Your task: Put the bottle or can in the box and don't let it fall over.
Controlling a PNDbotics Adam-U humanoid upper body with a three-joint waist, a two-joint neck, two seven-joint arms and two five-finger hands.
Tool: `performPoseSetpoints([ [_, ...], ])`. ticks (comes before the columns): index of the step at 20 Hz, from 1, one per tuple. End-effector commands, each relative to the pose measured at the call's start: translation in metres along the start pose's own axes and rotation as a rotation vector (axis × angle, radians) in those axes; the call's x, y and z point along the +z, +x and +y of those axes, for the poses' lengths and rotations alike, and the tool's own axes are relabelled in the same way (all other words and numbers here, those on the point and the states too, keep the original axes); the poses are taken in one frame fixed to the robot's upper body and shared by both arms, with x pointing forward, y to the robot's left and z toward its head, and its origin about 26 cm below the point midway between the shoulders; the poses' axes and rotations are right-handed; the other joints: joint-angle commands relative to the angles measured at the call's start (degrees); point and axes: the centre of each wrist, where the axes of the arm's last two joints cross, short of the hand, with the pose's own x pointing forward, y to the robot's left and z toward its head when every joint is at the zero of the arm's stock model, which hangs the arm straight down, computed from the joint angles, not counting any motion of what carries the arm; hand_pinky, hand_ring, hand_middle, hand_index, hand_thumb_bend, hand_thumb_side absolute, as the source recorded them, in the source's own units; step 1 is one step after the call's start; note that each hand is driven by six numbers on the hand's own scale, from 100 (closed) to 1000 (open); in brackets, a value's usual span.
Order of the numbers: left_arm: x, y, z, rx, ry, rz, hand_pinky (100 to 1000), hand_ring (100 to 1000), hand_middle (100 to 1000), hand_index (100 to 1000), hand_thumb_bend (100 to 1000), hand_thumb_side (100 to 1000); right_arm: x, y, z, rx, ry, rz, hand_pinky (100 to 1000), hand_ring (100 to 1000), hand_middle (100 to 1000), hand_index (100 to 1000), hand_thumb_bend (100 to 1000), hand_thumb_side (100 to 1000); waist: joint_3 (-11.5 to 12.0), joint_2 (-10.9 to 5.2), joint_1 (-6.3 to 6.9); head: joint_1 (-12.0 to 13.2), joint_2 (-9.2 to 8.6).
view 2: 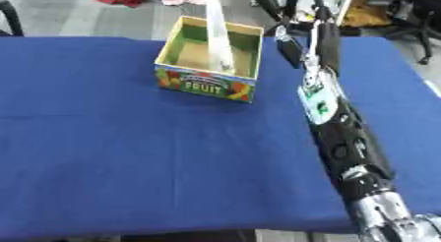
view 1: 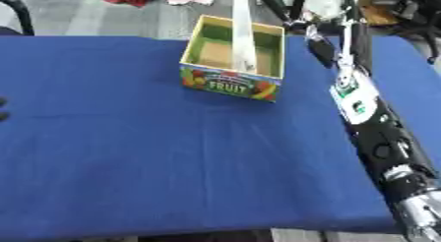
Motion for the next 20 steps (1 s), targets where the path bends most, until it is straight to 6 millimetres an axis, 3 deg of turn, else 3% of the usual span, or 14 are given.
performPoseSetpoints([
  [1,-0.003,0.008,0.008,-0.031,0.015,-0.03,786,799,855,903,683,803,0.007,0.018,-0.002,-0.093,0.032,-0.097,916,857,806,953,104,563,-0.77,-0.32,0.15,1.64,-0.1],
  [4,-0.003,0.009,0.007,-0.03,0.006,-0.035,787,801,857,903,683,804,0.03,0.013,-0.002,-0.184,0.065,-0.106,913,858,806,914,112,569,-1.74,-0.03,0.24,2.54,-0.1],
  [13,-0.002,0.006,0.004,-0.026,-0.012,-0.027,786,801,857,903,681,804,0.103,-0.034,-0.009,-0.353,0.177,-0.049,906,854,800,855,100,533,-1.87,-0.12,0.7,3.88,-0.1],
  [20,0.0,0.004,0.002,-0.022,-0.031,-0.017,786,802,857,903,683,804,0.143,-0.036,-0.025,-0.443,0.221,-0.029,905,854,800,894,100,549,-1.16,-1.1,0.76,3.76,-0.1],
])
